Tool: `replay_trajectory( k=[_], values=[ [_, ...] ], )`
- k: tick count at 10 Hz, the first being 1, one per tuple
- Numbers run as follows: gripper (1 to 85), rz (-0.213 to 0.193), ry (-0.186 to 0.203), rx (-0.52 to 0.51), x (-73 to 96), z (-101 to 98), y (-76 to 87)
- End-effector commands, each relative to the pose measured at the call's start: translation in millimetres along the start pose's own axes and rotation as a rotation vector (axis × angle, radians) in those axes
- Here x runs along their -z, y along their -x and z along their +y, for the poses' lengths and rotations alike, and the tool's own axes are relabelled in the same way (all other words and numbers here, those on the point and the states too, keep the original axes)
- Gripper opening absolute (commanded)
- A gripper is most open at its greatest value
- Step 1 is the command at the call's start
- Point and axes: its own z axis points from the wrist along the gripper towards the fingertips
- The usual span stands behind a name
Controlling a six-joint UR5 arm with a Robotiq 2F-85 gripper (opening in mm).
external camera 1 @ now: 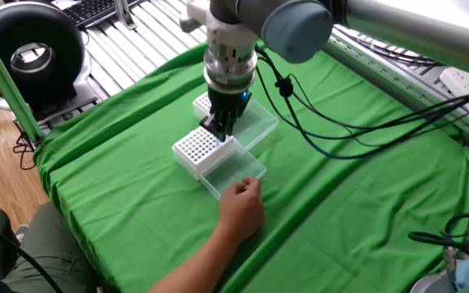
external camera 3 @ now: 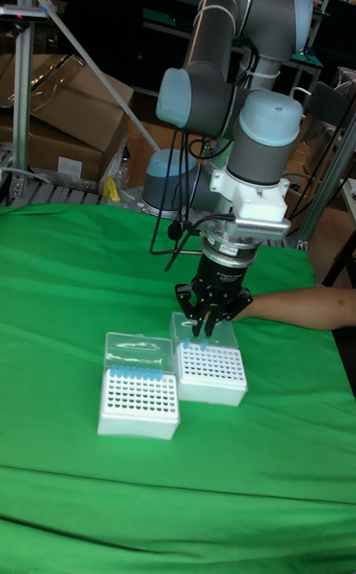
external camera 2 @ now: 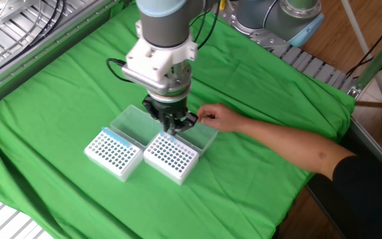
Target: Insert a medium pipette tip into the holder for medium pipette tips
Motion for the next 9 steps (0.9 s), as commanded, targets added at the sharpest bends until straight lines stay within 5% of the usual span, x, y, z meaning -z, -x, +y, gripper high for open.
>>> replay_trajectory(
  k=[1,9],
  values=[
    [27.0,0.009,0.028,-0.034,-0.6,11.5,-5.6],
    [25.7,-0.030,0.010,-0.029,-16.1,8.0,5.6]
  ],
)
